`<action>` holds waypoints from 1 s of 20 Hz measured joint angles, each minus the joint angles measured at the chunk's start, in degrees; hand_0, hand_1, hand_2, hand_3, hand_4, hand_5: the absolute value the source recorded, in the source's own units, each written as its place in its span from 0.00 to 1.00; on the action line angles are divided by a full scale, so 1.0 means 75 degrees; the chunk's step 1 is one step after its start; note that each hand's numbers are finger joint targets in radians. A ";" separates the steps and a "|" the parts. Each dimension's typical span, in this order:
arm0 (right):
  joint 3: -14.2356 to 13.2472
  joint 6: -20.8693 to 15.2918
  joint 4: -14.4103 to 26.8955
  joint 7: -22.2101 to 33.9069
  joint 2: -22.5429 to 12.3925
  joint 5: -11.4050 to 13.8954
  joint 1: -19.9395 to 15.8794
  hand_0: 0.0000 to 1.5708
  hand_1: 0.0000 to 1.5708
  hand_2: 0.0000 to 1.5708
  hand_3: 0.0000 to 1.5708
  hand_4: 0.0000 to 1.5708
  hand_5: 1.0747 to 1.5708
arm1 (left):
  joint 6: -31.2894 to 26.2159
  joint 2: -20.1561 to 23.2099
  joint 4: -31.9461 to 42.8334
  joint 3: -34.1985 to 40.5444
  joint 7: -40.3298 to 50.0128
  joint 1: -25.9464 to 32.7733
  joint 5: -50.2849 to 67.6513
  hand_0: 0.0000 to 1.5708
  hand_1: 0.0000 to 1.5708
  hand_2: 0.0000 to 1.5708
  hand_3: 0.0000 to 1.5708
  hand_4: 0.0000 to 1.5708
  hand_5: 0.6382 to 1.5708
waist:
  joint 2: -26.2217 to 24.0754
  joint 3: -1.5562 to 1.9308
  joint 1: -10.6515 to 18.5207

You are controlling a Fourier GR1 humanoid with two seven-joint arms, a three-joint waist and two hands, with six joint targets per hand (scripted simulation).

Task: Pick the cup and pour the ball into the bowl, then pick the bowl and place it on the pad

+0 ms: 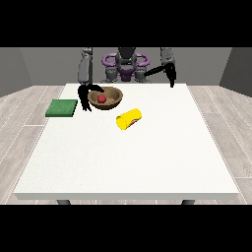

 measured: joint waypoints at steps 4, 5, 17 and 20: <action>-0.0012 -0.0444 0.0223 -0.0085 -0.0037 0.0126 -0.0001 1.00 1.00 1.00 1.00 0.61 0.97 | -0.0223 0.0154 -0.0235 0.0036 -0.0039 -0.0016 0.0127 0.00 0.00 0.00 0.00 0.00 1.00 | 0.0123 -0.0043 0.0169; 0.0025 -0.0629 0.0232 -0.0108 -0.0114 0.0243 0.0016 1.00 1.00 1.00 1.00 0.67 0.96 | -0.0286 0.0183 -0.0284 0.0043 0.0009 -0.0099 0.0162 0.00 0.00 0.00 0.00 0.00 1.00 | 0.0154 -0.0080 0.0229; 0.0726 -0.1853 0.0112 0.1791 -0.0297 0.1039 -0.0323 1.00 1.00 1.00 1.00 0.66 0.97 | -0.0472 0.0658 0.0230 0.0621 -0.0276 0.0246 0.0524 0.00 0.00 0.00 0.00 0.00 1.00 | -0.0287 0.0012 -0.0242; 0.0781 -0.1736 -0.0061 0.2450 -0.0436 0.1004 -0.0388 1.00 1.00 1.00 1.00 0.67 0.96 | -0.0379 0.0686 0.0358 0.0719 -0.0345 0.0447 0.0563 0.00 0.00 0.00 0.00 0.00 1.00 | -0.0532 0.0030 -0.0436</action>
